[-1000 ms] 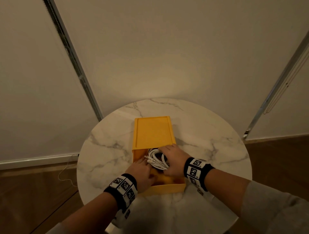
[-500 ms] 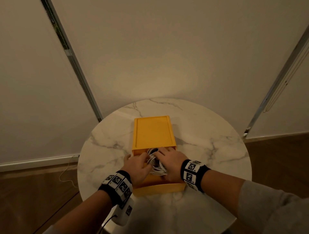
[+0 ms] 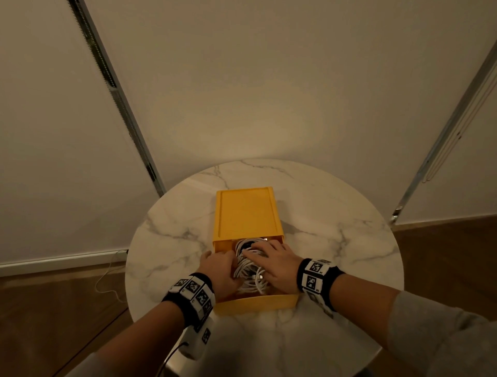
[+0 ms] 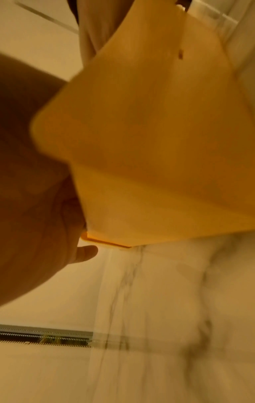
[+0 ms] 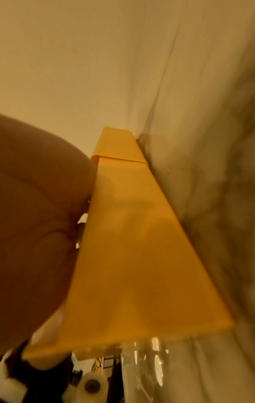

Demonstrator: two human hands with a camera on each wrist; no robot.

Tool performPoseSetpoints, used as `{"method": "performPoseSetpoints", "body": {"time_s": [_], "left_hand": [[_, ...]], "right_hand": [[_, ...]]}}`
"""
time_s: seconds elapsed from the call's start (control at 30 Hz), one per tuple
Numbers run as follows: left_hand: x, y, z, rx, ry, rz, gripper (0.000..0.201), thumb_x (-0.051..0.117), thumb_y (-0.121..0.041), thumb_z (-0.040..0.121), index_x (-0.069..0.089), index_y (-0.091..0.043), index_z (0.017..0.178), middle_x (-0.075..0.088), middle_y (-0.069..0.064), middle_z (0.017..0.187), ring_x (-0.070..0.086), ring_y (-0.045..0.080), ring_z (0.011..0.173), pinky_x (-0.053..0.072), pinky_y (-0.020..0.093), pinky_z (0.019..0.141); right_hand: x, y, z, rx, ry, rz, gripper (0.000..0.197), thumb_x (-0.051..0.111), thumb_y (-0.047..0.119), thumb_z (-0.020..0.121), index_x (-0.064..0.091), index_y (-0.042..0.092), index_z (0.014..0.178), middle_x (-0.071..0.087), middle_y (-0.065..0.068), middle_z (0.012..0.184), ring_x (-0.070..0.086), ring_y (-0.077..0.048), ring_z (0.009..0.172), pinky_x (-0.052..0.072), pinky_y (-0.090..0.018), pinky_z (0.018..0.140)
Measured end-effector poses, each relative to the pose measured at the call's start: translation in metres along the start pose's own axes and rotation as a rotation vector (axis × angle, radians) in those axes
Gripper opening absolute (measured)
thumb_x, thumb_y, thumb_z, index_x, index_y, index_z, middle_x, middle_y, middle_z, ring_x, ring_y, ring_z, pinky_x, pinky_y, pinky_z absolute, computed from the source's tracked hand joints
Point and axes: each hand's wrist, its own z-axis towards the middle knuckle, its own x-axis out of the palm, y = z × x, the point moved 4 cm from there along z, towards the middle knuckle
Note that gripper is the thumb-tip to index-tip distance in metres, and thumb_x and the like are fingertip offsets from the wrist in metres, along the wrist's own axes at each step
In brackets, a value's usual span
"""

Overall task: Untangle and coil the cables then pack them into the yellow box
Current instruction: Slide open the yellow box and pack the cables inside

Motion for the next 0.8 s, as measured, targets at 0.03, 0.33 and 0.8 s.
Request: {"method": "performPoseSetpoints", "body": {"time_s": [0.03,0.33,0.8], "left_hand": [[0.000,0.000,0.000,0.003,0.011,0.020,0.036,0.061,-0.051,0.084,0.050,-0.027,0.108,0.062,-0.008,0.104,0.056,0.018,0.110,0.022,0.045,0.116],[-0.007,-0.002,-0.004,0.122,-0.170,-0.164,0.064,0.065,-0.054,0.073,0.038,-0.029,0.125,0.053,-0.009,0.125,0.049,0.015,0.121,0.023,0.041,0.113],[0.000,-0.008,0.011,0.088,-0.113,-0.015,0.018,0.041,-0.035,0.102,0.041,-0.024,0.088,0.049,-0.010,0.074,0.058,0.022,0.087,0.032,0.037,0.102]], "right_hand": [[-0.001,-0.001,0.000,0.006,-0.008,0.009,0.071,0.045,0.027,0.100,0.009,0.027,0.162,0.017,-0.005,0.164,0.021,-0.031,0.145,0.020,-0.048,0.117],[0.006,-0.010,-0.009,0.099,-0.005,-0.142,0.099,0.002,0.073,0.081,0.001,0.017,0.162,0.013,-0.005,0.167,0.020,-0.026,0.147,0.001,-0.065,0.115],[0.002,-0.004,-0.006,0.253,0.032,-0.247,0.068,-0.001,0.059,0.098,-0.005,0.034,0.160,0.030,-0.018,0.155,0.024,-0.035,0.142,0.003,-0.068,0.112]]}}
